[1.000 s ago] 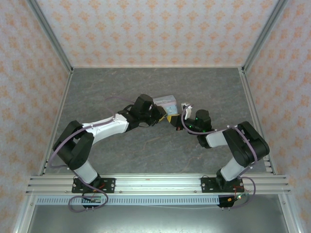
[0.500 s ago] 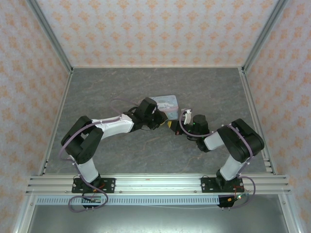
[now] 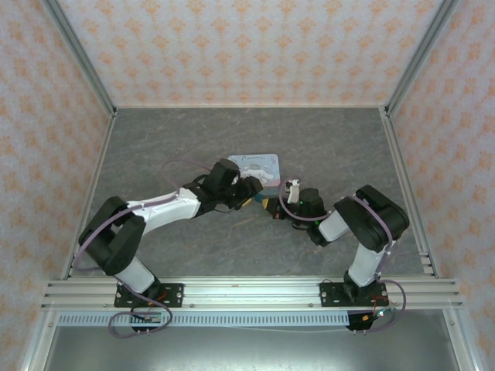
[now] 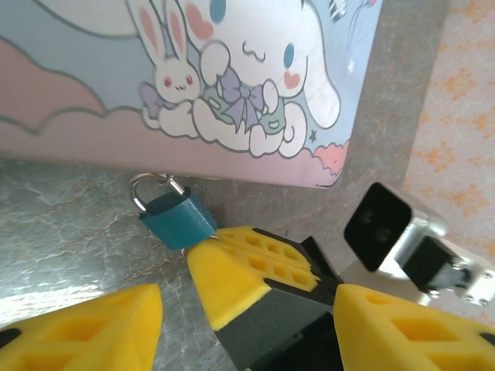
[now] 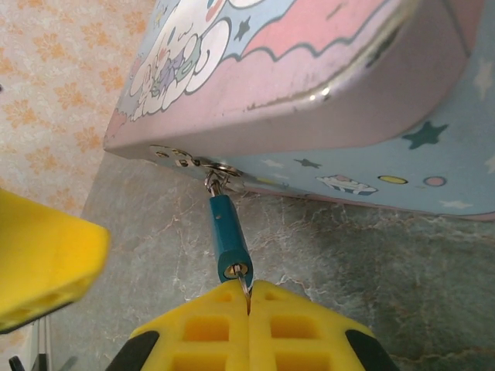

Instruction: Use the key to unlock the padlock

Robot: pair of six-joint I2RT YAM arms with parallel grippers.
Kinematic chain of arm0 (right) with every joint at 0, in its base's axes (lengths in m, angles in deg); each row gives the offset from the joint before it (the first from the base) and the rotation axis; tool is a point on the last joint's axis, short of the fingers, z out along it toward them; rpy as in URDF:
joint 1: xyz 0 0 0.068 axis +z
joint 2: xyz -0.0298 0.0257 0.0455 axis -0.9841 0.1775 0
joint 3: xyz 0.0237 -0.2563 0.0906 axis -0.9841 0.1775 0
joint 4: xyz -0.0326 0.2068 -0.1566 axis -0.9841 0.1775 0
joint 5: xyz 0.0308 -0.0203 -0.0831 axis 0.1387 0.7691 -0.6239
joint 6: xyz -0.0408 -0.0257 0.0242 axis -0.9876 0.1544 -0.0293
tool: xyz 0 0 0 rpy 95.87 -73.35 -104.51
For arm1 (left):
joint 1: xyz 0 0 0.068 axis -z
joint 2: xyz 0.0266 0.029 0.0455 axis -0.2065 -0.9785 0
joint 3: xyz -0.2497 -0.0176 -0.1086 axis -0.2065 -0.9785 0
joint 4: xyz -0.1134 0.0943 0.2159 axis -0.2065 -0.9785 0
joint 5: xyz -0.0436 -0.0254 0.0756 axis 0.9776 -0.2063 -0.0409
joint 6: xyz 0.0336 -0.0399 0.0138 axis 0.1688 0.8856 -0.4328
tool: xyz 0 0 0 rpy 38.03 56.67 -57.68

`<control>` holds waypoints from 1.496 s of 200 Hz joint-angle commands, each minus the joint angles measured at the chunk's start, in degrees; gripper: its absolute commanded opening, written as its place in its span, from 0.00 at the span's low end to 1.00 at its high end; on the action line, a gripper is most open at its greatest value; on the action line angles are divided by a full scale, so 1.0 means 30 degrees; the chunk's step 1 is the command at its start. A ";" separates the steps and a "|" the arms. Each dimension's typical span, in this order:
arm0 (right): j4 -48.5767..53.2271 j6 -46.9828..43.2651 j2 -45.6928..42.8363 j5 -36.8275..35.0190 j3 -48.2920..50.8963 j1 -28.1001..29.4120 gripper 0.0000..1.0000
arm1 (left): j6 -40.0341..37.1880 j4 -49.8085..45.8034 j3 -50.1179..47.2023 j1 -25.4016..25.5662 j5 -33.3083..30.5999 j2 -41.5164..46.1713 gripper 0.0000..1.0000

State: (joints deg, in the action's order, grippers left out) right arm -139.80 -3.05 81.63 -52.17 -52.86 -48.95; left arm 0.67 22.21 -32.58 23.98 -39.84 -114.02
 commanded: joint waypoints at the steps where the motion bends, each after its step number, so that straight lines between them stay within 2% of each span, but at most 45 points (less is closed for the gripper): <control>1: -0.1666 0.1251 0.0287 -0.0475 -0.0114 0.0412 0.00 | 0.0022 0.0194 -0.1252 -0.0386 -0.1038 0.1215 0.61; 39: -0.1803 0.2964 -0.0107 -0.1704 0.0402 0.1024 0.00 | 0.1692 0.3117 -0.3560 -0.0393 -0.1702 0.1816 0.57; 82: -0.1874 0.5416 -0.0538 -0.1949 0.0304 0.1234 0.00 | 0.2865 0.6167 -0.4712 -0.0134 -0.1784 0.0958 0.50; 164: -0.0892 0.6237 -0.1460 -0.1990 0.0070 0.1647 0.00 | 0.3117 0.7485 -0.4244 0.0301 -0.2186 -0.0707 0.43; 299: -0.0591 0.6891 -0.1176 -0.1582 -0.0809 0.1944 0.00 | 0.3547 0.8224 -0.3291 0.0623 -0.2267 -0.2724 0.35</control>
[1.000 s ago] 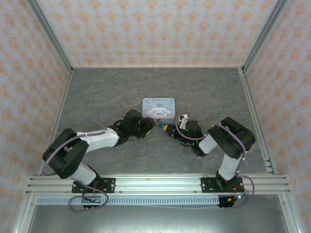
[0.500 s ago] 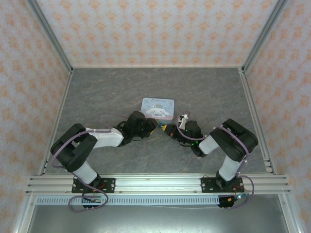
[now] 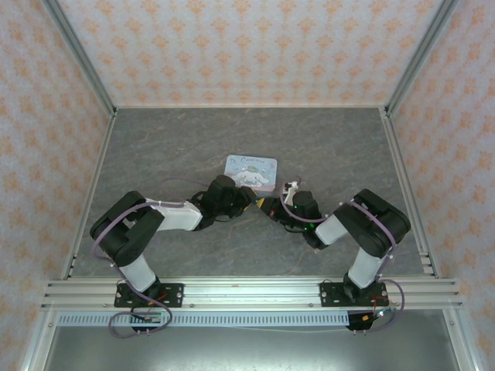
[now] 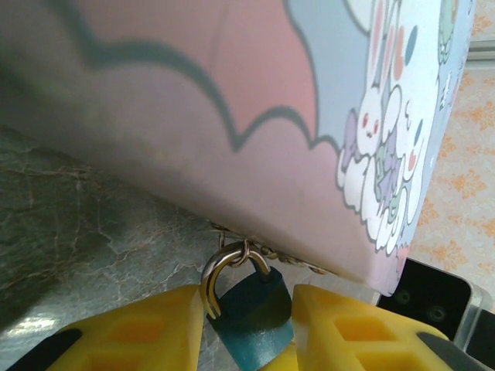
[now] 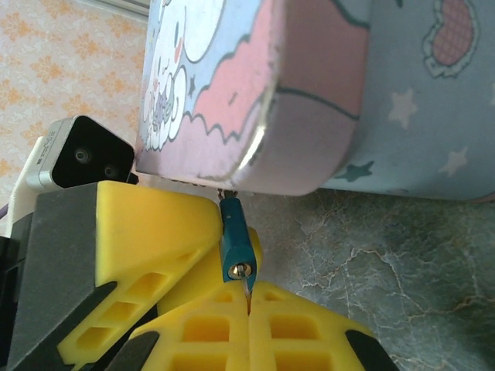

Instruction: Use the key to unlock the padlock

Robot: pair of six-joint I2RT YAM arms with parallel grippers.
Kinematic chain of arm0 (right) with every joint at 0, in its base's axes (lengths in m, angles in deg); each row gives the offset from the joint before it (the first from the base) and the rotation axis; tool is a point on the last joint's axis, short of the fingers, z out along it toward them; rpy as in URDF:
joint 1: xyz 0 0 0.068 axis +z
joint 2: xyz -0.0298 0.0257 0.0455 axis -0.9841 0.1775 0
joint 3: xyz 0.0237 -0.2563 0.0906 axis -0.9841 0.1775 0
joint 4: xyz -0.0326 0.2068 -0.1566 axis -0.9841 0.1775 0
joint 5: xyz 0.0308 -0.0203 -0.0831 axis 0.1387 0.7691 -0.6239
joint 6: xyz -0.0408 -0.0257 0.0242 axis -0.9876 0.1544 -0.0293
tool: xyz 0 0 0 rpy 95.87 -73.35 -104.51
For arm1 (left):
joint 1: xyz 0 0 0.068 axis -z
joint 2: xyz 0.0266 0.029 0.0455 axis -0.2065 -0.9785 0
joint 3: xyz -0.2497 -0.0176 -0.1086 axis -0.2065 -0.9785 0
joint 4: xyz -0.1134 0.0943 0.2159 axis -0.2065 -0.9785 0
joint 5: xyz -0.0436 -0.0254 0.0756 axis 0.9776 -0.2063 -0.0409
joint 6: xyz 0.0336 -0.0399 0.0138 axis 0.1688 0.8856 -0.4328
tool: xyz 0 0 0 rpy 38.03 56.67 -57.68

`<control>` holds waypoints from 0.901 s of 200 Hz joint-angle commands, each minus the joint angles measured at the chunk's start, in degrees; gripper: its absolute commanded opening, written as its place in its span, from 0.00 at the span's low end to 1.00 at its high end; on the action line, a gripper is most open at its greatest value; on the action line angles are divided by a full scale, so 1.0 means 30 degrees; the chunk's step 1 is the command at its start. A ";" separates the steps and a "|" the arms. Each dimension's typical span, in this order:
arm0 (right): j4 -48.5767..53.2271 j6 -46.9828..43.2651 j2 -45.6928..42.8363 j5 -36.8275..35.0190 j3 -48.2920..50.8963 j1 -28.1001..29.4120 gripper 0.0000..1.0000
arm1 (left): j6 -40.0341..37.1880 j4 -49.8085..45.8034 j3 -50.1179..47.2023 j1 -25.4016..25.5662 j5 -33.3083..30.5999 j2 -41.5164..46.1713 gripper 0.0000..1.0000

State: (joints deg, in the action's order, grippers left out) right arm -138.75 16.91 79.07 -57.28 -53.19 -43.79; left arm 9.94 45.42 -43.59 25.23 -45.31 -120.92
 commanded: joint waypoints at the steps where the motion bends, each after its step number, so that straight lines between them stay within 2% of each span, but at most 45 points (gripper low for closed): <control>1: -0.0941 0.0244 -0.0336 0.0123 -0.0700 0.0223 0.00 | 0.0470 0.0488 0.0388 0.0212 -0.0435 -0.0452 0.35; 75: -0.0958 0.0638 -0.0712 -0.0205 -0.0523 0.0281 0.00 | 0.0768 0.0612 0.0337 0.0304 -0.0671 -0.0559 0.12; 80: -0.0828 0.0566 -0.0866 -0.0293 -0.0474 0.0294 0.03 | 0.0774 0.0559 0.0322 0.0304 -0.0681 -0.0503 0.10; 91: -0.0250 0.0239 -0.1215 -0.0558 -0.0402 0.0280 0.15 | 0.0817 0.0395 0.0286 0.0303 -0.0735 -0.0326 0.07; 113: 0.1484 -0.0807 -0.2119 -0.1197 -0.0215 0.0280 0.28 | 0.0920 -0.0075 0.0333 0.0304 -0.0746 0.0026 0.00; 142: 0.3969 -0.2460 -0.3613 -0.2059 0.0120 0.0287 0.38 | 0.1129 -0.0746 0.0366 0.0303 -0.0722 0.0513 0.00; 180: 0.9845 -0.6463 -0.7103 -0.3789 -0.0040 0.0280 0.47 | 0.1399 -0.1180 0.0366 0.0274 -0.0573 0.1083 0.00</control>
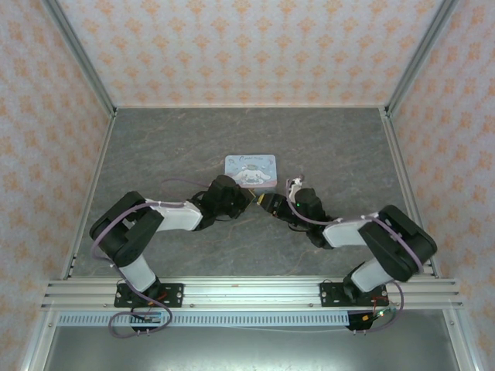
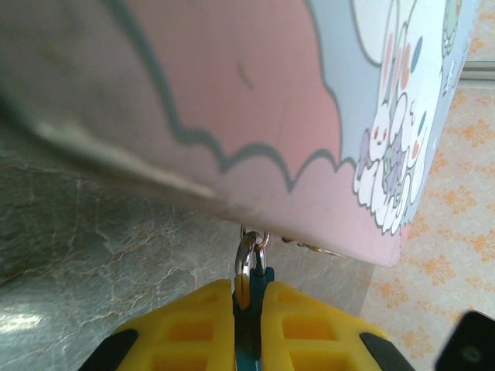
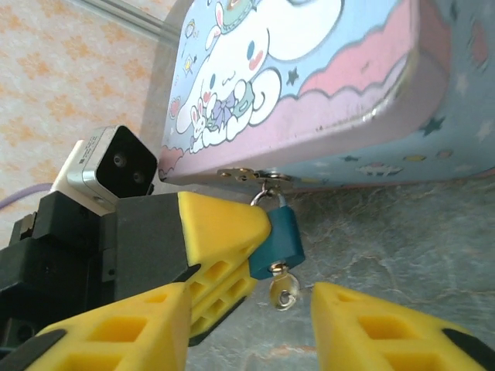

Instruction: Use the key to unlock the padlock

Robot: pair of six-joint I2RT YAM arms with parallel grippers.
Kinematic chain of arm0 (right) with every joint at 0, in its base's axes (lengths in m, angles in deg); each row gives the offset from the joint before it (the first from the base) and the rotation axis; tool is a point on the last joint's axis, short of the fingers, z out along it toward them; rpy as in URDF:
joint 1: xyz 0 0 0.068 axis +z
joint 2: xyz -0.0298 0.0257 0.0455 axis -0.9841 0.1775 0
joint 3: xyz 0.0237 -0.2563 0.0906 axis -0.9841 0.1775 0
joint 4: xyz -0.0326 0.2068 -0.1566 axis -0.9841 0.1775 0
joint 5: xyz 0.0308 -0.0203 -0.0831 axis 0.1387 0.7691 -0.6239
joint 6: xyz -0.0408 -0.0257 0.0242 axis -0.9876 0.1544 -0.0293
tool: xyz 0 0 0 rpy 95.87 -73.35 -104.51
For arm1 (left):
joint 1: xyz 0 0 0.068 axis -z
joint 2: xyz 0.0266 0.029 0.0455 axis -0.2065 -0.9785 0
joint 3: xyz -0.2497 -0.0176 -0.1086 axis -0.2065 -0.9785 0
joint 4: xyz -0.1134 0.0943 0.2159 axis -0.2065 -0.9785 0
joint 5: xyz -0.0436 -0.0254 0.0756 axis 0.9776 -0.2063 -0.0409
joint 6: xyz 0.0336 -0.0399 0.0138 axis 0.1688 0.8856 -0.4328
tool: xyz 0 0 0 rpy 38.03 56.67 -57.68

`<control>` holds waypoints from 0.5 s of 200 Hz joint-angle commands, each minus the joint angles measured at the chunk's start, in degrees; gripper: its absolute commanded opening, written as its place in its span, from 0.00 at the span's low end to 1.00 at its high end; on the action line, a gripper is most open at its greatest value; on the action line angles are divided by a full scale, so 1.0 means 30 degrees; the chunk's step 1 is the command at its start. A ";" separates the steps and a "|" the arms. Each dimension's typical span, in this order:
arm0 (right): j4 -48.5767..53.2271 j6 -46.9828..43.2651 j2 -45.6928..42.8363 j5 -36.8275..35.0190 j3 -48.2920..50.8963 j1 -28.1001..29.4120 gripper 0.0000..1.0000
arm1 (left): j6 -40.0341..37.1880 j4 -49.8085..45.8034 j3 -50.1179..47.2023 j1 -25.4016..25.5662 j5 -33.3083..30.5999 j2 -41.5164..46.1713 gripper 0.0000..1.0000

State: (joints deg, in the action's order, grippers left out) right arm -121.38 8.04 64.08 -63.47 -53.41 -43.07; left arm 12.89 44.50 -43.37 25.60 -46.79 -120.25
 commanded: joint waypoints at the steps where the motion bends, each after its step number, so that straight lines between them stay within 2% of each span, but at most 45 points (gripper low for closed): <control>1: 0.4197 -0.3650 -0.2170 -0.1778 0.0025 0.0039 0.47 | 0.0440 -0.0875 0.0293 0.0150 -0.0062 0.0866 0.00; 24: 0.6789 -0.6903 -0.4674 -0.2457 -0.0045 0.0047 0.48 | 0.0714 -0.1156 0.0403 0.0150 0.0156 0.1165 0.00; 67: 1.0668 -1.2976 -0.8904 -0.1636 -0.0606 0.0195 0.48 | 0.0874 -0.1906 0.0513 0.0150 0.0104 0.1931 0.00; 83: 1.0929 -1.5348 -0.9974 -0.1714 -0.0275 0.0929 0.48 | 0.0876 -0.2238 0.0527 0.0148 -0.0005 0.2289 0.00; 100: 1.0772 -1.9492 -1.0493 -0.2116 0.0271 0.2505 0.48 | 0.0815 -0.2536 0.0607 0.0122 0.0026 0.2511 0.00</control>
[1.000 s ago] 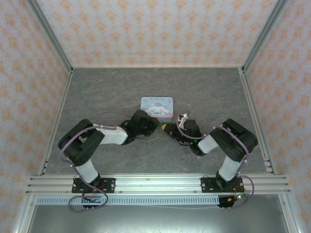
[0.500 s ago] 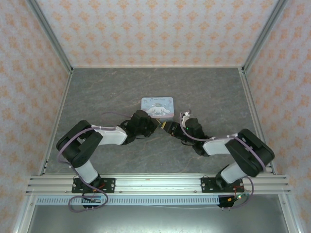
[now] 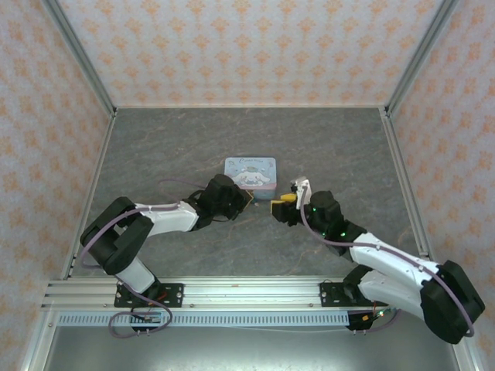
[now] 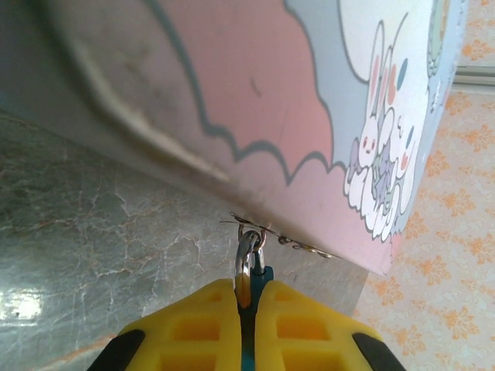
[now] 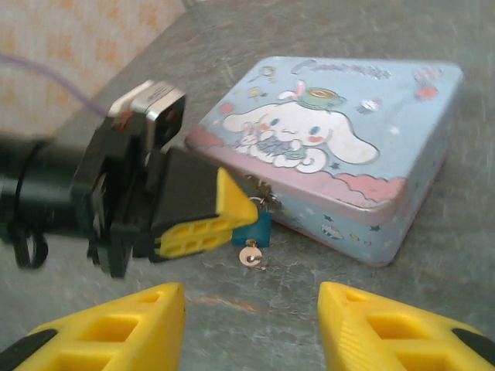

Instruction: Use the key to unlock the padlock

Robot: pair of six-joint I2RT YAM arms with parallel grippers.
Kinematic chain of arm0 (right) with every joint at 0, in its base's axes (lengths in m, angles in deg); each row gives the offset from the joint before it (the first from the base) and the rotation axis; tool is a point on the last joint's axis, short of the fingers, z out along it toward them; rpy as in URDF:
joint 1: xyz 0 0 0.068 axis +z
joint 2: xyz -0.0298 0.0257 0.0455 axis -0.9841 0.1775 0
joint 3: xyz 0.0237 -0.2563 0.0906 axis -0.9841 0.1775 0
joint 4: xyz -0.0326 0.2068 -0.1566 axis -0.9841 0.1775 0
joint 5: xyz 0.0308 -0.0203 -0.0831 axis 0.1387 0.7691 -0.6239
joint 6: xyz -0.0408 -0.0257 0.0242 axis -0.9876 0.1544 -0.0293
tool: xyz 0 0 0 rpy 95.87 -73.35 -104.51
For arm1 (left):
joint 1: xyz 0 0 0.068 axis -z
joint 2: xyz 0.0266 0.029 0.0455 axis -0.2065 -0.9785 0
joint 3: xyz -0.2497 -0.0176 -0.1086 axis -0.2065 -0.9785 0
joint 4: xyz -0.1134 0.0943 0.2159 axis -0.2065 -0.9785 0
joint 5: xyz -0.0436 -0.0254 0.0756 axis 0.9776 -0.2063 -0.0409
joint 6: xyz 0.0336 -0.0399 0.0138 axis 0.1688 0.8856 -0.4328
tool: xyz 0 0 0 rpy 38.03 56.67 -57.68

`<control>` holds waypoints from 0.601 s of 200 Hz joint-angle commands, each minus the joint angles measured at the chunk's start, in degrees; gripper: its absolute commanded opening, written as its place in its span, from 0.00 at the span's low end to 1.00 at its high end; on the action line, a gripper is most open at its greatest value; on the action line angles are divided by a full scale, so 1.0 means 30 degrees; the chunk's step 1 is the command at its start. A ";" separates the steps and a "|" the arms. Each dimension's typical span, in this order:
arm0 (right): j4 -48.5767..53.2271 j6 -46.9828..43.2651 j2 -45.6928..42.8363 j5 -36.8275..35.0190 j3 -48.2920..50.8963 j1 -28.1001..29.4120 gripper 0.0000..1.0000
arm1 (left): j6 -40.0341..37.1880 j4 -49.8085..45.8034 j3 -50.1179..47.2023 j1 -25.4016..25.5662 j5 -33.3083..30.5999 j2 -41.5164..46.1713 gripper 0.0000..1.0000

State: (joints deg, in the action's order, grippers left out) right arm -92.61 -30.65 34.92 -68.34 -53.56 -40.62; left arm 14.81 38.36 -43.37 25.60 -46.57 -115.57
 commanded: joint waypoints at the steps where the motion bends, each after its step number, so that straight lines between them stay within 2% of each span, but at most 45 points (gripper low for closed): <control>1: 0.1177 -0.6834 -0.0791 -0.0538 0.0356 0.1818 0.48 | 0.0174 -0.0479 0.0612 0.0121 -0.0039 0.0969 0.00; 24: 0.1127 -1.0993 -0.0241 -0.3138 0.0654 0.4023 0.47 | 0.0305 -0.0409 0.0755 0.0055 0.0357 0.1014 0.00; 44: 0.0213 -1.2410 0.0665 -0.5724 0.0589 0.4746 0.47 | 0.0347 -0.0606 0.0940 0.0059 0.0513 0.1182 0.00; 71: -0.1665 -1.4167 0.2168 -0.7919 0.0551 0.5210 0.47 | 0.0293 -0.0923 0.1077 0.0033 0.0595 0.1496 0.00; 120: -0.4051 -1.5844 0.4791 -0.8960 -0.0038 0.5449 0.47 | 0.0048 -0.1290 0.1363 0.0005 0.0909 0.1661 0.00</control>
State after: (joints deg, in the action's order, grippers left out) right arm -98.87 -73.38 46.31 -91.16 -52.23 -24.66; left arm 15.43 35.24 -41.65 25.60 -45.13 -112.62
